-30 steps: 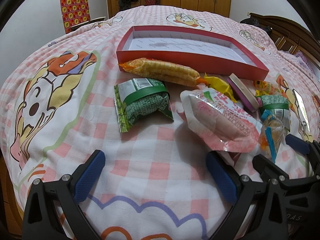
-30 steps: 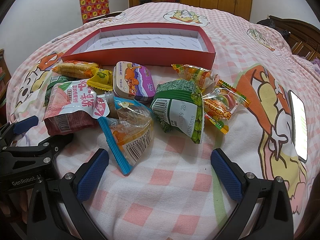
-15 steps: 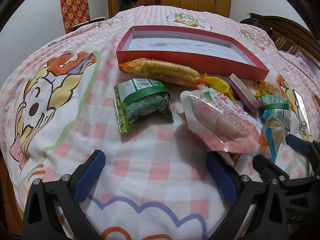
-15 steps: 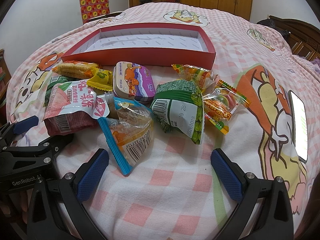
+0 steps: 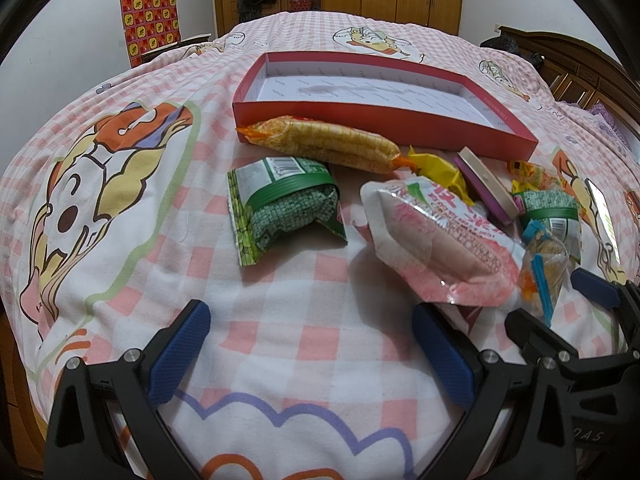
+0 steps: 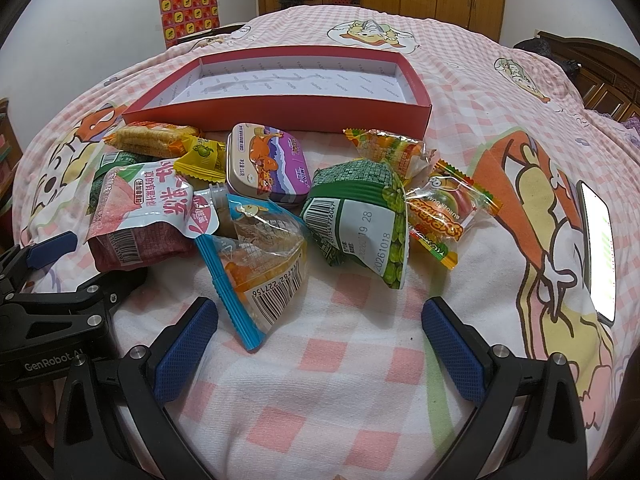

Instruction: Organize snacks

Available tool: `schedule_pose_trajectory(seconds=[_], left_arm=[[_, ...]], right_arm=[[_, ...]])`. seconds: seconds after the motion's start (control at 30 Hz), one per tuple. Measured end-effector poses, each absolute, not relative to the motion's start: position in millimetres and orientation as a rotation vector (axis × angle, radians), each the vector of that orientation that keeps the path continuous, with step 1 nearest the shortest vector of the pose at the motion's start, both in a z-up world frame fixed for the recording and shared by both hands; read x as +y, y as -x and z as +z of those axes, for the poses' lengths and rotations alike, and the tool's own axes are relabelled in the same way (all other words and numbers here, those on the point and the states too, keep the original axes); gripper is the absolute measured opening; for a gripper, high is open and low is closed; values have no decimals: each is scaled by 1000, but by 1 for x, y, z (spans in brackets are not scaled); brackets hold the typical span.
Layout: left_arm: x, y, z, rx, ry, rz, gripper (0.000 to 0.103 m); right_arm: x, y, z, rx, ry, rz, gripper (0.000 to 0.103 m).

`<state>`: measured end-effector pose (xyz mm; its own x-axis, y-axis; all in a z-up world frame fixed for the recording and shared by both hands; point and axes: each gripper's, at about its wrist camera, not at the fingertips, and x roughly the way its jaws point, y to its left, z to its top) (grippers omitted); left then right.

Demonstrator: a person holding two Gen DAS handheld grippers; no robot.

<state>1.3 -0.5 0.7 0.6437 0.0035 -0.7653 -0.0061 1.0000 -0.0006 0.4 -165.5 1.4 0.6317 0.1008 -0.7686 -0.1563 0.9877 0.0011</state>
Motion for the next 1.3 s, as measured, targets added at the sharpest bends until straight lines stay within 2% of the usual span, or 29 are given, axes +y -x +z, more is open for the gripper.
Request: schedule_pose_trajectory(seconds=[0.87, 1.3], left_arm=[[4, 1, 8, 867, 28, -17, 103], [11, 10, 28, 850, 56, -123, 102]], right_arm=[[-170, -2, 3, 871, 28, 198, 103], [-174, 17, 35, 818, -18, 296, 103]])
